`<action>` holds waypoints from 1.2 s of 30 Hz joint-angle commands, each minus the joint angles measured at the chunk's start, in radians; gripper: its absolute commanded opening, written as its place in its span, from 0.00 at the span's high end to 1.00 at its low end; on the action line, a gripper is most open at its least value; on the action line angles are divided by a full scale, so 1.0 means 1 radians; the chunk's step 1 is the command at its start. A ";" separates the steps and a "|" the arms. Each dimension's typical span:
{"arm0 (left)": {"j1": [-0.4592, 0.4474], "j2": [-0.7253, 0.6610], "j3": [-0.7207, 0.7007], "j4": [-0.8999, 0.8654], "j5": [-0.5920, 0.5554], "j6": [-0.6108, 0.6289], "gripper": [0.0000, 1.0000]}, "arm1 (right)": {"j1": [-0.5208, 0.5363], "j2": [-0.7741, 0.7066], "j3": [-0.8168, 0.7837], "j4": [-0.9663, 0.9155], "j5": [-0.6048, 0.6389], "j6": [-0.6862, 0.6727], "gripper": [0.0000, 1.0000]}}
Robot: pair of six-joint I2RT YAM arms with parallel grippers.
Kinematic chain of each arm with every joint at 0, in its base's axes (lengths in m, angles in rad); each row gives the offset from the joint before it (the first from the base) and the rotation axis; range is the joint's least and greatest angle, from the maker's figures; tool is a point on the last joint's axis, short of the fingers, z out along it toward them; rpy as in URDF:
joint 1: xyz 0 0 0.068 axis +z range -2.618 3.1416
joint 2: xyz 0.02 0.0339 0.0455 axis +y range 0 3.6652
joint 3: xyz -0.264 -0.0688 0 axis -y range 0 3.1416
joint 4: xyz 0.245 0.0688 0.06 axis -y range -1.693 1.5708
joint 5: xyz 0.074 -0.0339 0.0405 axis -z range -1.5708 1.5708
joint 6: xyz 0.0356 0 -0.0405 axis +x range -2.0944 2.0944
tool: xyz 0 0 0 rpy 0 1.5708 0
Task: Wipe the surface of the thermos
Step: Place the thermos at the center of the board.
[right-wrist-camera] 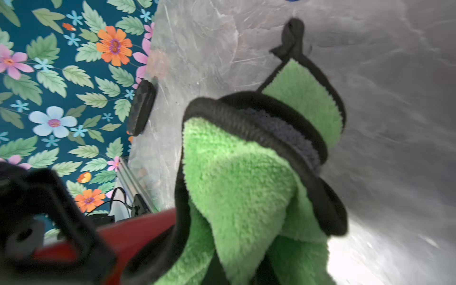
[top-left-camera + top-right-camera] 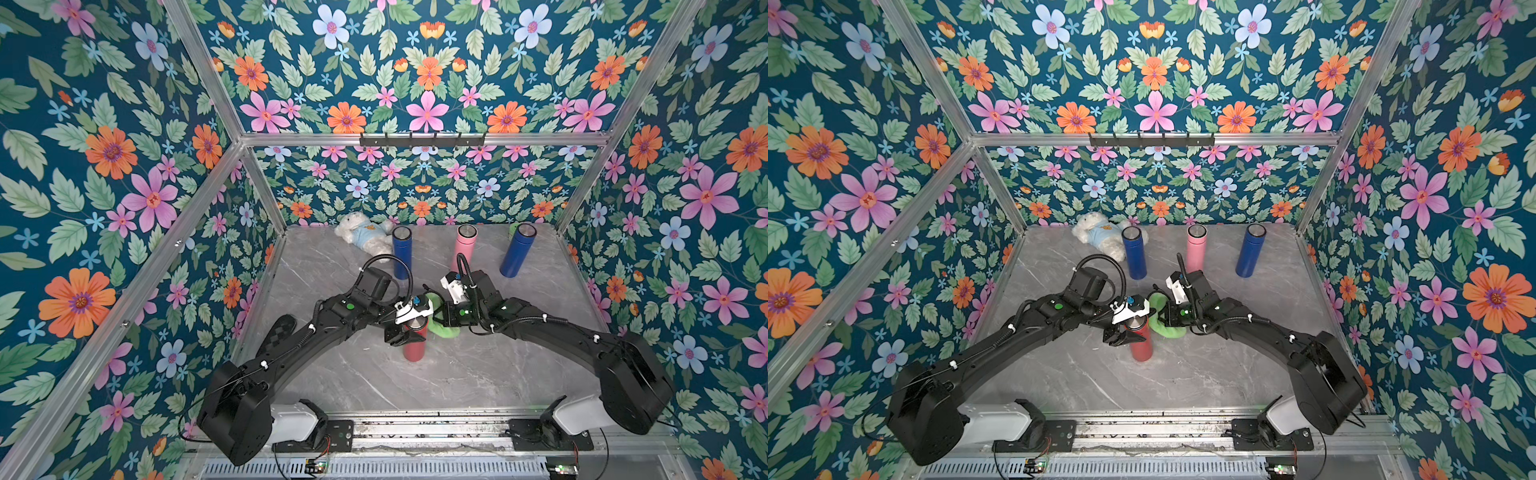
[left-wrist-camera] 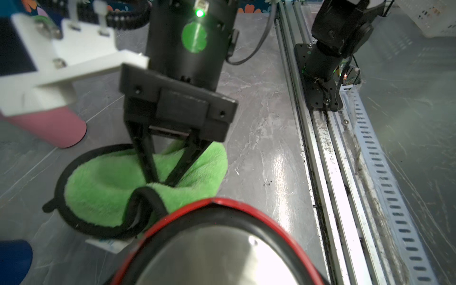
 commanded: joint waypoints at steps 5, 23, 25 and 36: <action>-0.002 -0.030 -0.053 0.154 -0.017 -0.198 0.92 | 0.000 -0.083 -0.021 -0.113 0.091 -0.018 1.00; -0.073 -0.047 -0.066 0.114 -0.126 -0.147 0.52 | 0.001 -0.173 -0.057 -0.169 0.168 -0.020 1.00; -0.078 -0.047 -0.067 0.113 -0.133 -0.143 0.49 | 0.001 -0.185 -0.061 -0.179 0.179 -0.020 1.00; -0.107 -0.068 -0.087 0.121 -0.189 -0.116 0.34 | 0.000 -0.201 -0.064 -0.200 0.204 -0.023 1.00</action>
